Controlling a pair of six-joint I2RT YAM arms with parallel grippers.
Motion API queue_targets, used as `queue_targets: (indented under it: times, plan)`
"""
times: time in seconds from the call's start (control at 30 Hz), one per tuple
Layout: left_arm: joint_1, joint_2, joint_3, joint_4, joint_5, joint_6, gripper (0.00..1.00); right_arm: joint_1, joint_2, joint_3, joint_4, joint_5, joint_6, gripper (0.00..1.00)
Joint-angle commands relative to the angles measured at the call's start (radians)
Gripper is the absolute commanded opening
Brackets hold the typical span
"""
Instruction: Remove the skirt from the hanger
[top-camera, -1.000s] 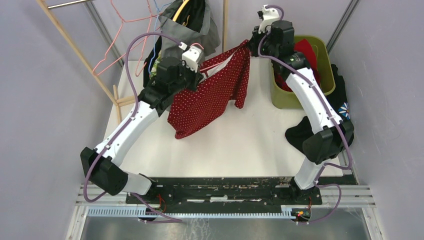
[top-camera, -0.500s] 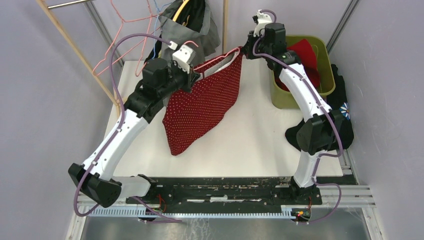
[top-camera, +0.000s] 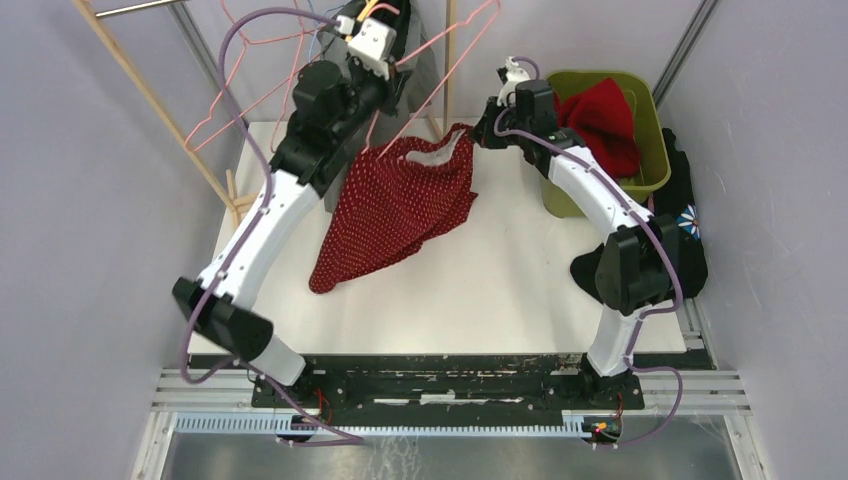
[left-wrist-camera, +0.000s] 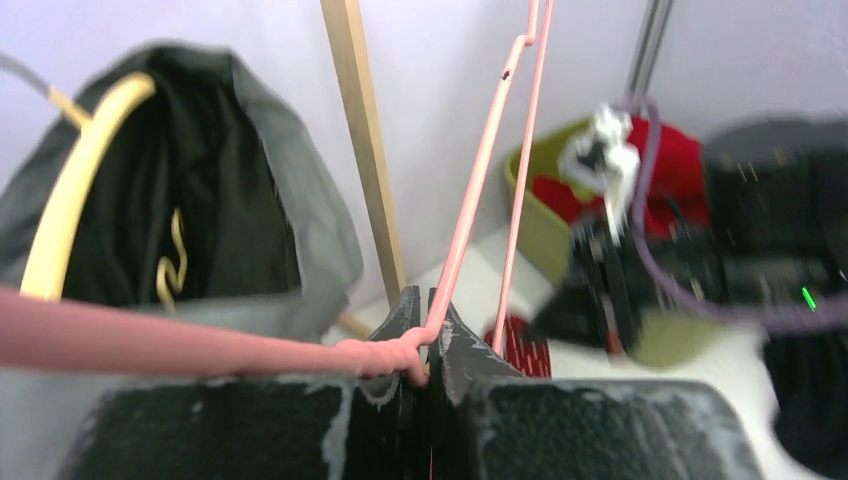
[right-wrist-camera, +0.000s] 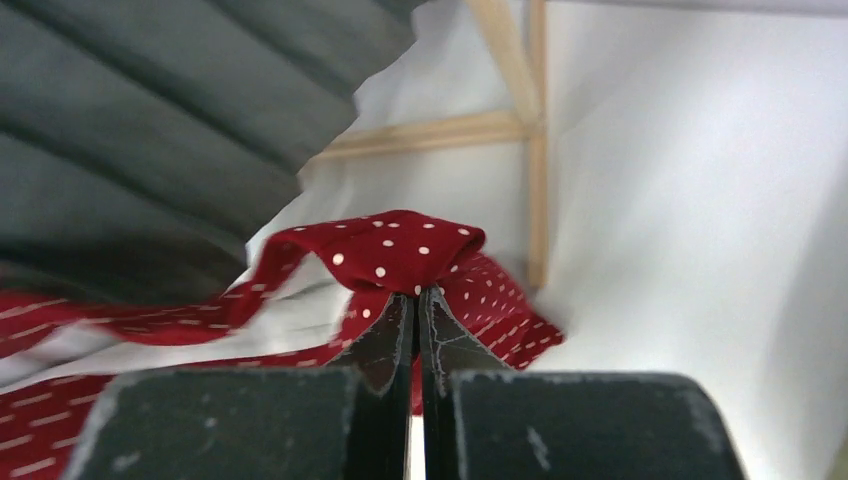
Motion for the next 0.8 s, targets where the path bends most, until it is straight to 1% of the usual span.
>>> queue_targets:
  times: [0.0, 0.1, 0.17, 0.23, 0.3, 0.4, 0.47, 0.57, 0.67, 0.77]
  plan:
    - [0.005, 0.158, 0.169, 0.239, 0.008, -0.078, 0.03, 0.096, -0.158, -0.060, 0.158, -0.071, 0.087, 0.01]
    - [0.004, 0.214, 0.210, 0.281, 0.055, -0.141, 0.03, 0.141, -0.220, -0.063, 0.140, -0.061, 0.057, 0.01]
    - [0.005, 0.212, 0.196, 0.269, 0.053, -0.144, 0.03, 0.140, -0.249, -0.018, 0.073, -0.021, -0.021, 0.00]
    - [0.004, 0.179, 0.167, 0.226, 0.059, -0.108, 0.03, 0.123, -0.259, 0.053, -0.009, 0.049, -0.118, 0.00]
    - [0.005, 0.113, 0.092, 0.194, 0.057, -0.080, 0.03, 0.069, -0.254, 0.112, -0.041, 0.081, -0.144, 0.01]
    - [0.005, -0.014, -0.036, 0.134, 0.032, -0.035, 0.03, -0.057, -0.215, 0.218, -0.052, 0.091, -0.120, 0.01]
    - [0.006, -0.093, -0.101, 0.070, 0.006, -0.004, 0.03, -0.130, -0.172, 0.360, -0.085, 0.121, -0.153, 0.01]
    - [0.005, -0.197, -0.188, -0.003, -0.033, 0.011, 0.03, -0.229, -0.095, 0.577, -0.096, 0.135, -0.161, 0.01]
    - [0.005, -0.251, -0.245, -0.066, -0.054, 0.011, 0.03, -0.298, -0.035, 0.739, -0.071, 0.198, -0.168, 0.01]
    - [0.005, -0.285, -0.283, -0.102, -0.062, 0.009, 0.03, -0.358, -0.011, 0.797, -0.016, 0.313, -0.182, 0.01]
